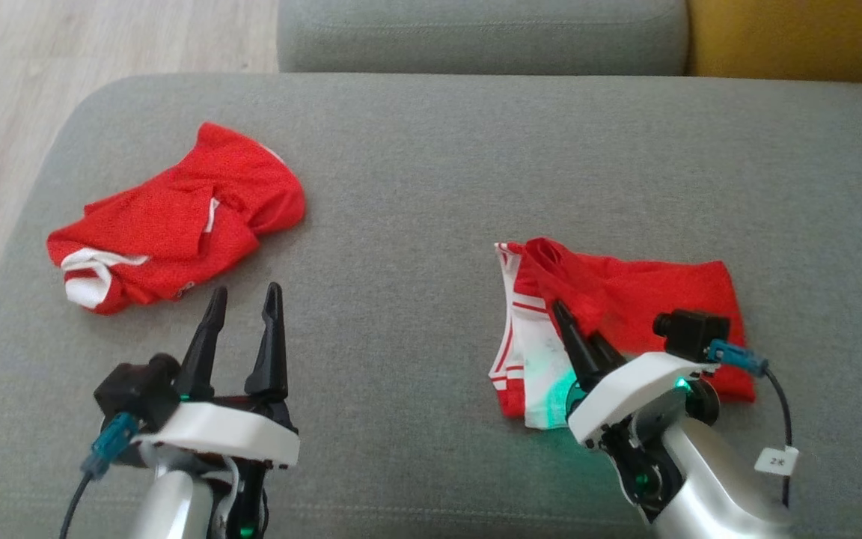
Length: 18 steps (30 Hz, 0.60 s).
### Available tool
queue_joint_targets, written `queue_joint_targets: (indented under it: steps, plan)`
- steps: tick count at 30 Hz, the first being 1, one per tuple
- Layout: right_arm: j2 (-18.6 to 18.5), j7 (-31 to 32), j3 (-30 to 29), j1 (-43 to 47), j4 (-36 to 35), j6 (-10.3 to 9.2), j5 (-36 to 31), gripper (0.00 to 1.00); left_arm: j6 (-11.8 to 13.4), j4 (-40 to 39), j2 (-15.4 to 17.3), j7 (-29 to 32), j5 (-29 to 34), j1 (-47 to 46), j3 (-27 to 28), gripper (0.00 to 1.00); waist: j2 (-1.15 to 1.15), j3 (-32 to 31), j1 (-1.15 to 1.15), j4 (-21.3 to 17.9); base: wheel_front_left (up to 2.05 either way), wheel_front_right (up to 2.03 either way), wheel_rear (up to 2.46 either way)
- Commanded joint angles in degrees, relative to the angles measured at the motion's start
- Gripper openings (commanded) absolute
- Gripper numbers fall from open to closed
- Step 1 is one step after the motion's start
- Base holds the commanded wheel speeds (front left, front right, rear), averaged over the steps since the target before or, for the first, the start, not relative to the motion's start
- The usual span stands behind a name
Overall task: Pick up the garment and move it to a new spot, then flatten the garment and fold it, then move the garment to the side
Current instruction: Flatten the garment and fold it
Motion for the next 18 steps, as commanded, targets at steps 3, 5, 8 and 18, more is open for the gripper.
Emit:
queue_joint_targets:
  steps: [3, 5, 8, 18]
  plan:
    - [0.32, -3.44, 3.53, -4.84, 2.06, -0.04, 0.34, 1.00, 0.49, -1.44, 0.19, -0.44, -0.69, -2.09, 1.31, 1.00, 0.00, 1.21, 0.00, 0.93, 0.00, 0.00, 0.00]
    - [0.32, -4.47, 5.72, -6.26, 4.09, -0.04, -1.71, 1.00, 0.64, -1.08, 0.19, -0.44, -0.67, -2.03, 1.46, 1.00, 0.00, 2.18, 0.00, 0.80, 0.00, 0.00, 0.00]
    - [0.32, -5.28, 7.91, -6.70, 5.36, -0.04, 0.32, 1.00, -0.10, -0.09, 0.19, -0.44, -0.07, -2.18, 1.00, 1.00, 0.00, 2.54, 0.00, 0.88, 0.00, 0.00, 0.00]
    - [0.23, -8.52, 3.40, -11.48, 8.31, -0.04, -5.00, 1.00, 0.89, -1.37, 0.19, -0.44, -1.87, -2.52, 0.88, 1.00, 0.00, 1.84, 0.00, -1.57, 0.00, 0.00, 0.00]
